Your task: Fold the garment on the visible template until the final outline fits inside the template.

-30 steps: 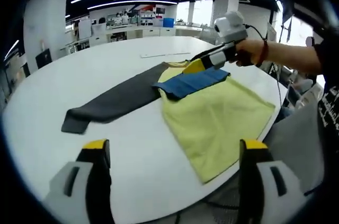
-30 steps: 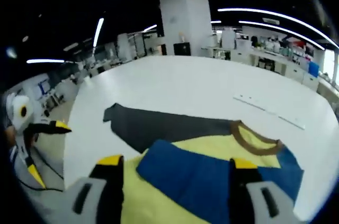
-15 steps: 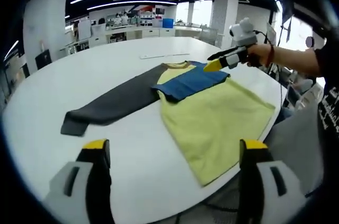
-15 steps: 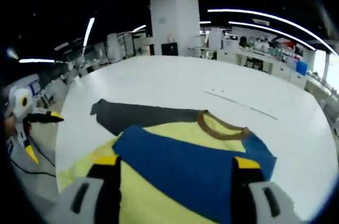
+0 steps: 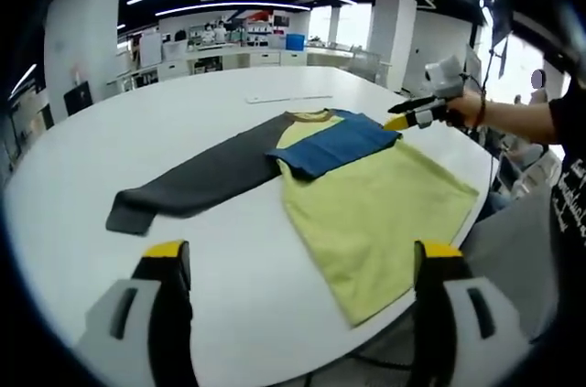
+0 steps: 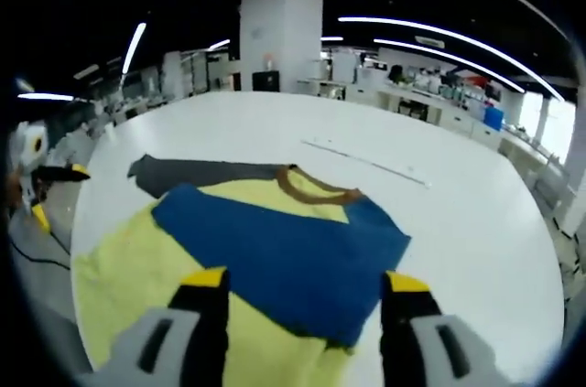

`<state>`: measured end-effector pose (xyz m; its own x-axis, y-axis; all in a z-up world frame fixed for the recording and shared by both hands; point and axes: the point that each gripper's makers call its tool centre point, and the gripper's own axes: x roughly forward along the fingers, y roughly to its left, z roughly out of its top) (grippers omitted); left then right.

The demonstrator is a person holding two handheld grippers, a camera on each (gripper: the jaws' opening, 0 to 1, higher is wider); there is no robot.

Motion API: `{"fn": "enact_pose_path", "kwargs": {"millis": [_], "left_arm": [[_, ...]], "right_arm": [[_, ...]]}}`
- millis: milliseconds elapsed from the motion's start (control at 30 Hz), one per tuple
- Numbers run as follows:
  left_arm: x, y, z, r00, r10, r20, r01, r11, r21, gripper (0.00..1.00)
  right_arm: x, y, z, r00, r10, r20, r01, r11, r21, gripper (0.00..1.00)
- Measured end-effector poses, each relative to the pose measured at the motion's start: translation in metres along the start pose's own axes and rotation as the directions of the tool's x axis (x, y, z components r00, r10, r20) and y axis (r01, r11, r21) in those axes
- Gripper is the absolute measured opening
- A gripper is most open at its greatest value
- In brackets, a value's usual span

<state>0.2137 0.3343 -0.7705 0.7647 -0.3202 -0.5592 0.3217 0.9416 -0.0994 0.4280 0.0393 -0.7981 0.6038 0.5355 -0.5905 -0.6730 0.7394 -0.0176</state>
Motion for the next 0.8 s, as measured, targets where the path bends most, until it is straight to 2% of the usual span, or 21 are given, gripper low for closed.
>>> {"fn": "enact_pose_path", "kwargs": {"millis": [67,367,700,800], "left_arm": [[0.0,0.0,0.0,1.0,0.003,0.0,-0.003,1.0,-0.001,0.99],[-0.002,0.002,0.0,1.0,0.011,0.009,-0.011,1.0,-0.021,0.97],[-0.002,0.001,-0.002,1.0,0.01,-0.001,-0.01,1.0,-0.018,0.95],[-0.003,0.003,-0.002,1.0,0.012,-0.001,-0.012,1.0,-0.019,0.95]], "right_arm": [[-0.003,-0.004,-0.008,1.0,-0.009,-0.013,0.009,1.0,-0.002,0.59],[-0.014,-0.018,-0.033,0.998,-0.031,-0.05,0.028,0.998,-0.058,0.26],[-0.012,-0.03,-0.054,0.991,-0.075,-0.112,0.062,0.991,-0.118,0.1],[-0.013,-0.029,-0.052,0.991,-0.073,-0.116,0.059,0.991,-0.118,0.07]]}}
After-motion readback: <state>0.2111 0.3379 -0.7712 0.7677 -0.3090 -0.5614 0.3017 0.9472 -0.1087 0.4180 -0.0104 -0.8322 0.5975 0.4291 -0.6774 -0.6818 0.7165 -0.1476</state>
